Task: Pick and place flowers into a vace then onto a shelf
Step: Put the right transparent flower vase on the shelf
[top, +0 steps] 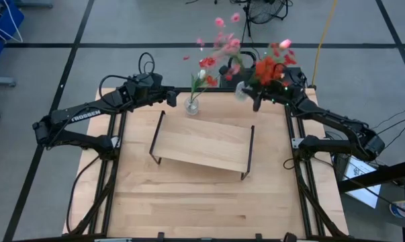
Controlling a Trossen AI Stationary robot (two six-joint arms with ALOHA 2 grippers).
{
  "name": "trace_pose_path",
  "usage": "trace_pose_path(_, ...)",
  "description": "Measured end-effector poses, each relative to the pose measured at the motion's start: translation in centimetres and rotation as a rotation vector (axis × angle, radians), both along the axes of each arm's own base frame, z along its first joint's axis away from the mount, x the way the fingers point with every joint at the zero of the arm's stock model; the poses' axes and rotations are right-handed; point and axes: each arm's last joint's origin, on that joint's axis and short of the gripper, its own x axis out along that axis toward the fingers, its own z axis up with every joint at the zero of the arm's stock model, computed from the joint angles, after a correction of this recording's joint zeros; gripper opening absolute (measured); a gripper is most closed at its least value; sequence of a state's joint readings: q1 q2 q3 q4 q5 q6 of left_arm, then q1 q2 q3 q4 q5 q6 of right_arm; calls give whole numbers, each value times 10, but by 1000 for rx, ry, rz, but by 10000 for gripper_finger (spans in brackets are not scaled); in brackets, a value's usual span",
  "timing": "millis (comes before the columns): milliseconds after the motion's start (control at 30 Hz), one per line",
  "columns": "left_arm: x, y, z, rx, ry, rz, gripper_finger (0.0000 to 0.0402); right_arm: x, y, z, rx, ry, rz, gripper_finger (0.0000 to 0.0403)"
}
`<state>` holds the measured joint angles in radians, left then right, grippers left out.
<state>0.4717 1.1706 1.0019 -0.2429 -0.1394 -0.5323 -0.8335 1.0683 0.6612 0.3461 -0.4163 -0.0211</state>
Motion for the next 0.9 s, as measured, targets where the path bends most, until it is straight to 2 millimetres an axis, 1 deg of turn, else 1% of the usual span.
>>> trace_pose_path(67, 0, 0, 0, 0, 0, 0, 218, 2, 3, 0, 12, -9, 27, 131)
trace_pose_path(100, 0, 0, 0, 0, 1, 0, 218, 2, 3, -1, 17, 2, -4, 131)
trace_pose_path(167, 0, 0, 0, 1, 1, 0, 218, 0, 0, -4, 26, 42, -134, 131)
trace_pose_path(267, 0, 0, 0, 3, 3, -1, 218, -4, -5, -6, 15, 72, -246, 131)
trace_pose_path(433, 0, 0, 0, 3, 3, -1, 218, -5, -4, 2, -22, 22, -254, 131)
trace_pose_path(533, 0, 0, 0, 3, 3, -2, 218, -8, -3, 11, -54, -34, -336, 131)
trace_pose_path(633, 0, 0, 0, 1, 2, -8, 218, -12, -3, 13, -74, -27, -415, 131)
trace_pose_path(767, 0, 0, 0, 4, 4, -11, 218, -12, -1, 15, -90, -34, -376, 131)
trace_pose_path(900, 0, 0, 0, 11, 9, -15, 218, -11, 1, 14, -25, -66, -358, 131)
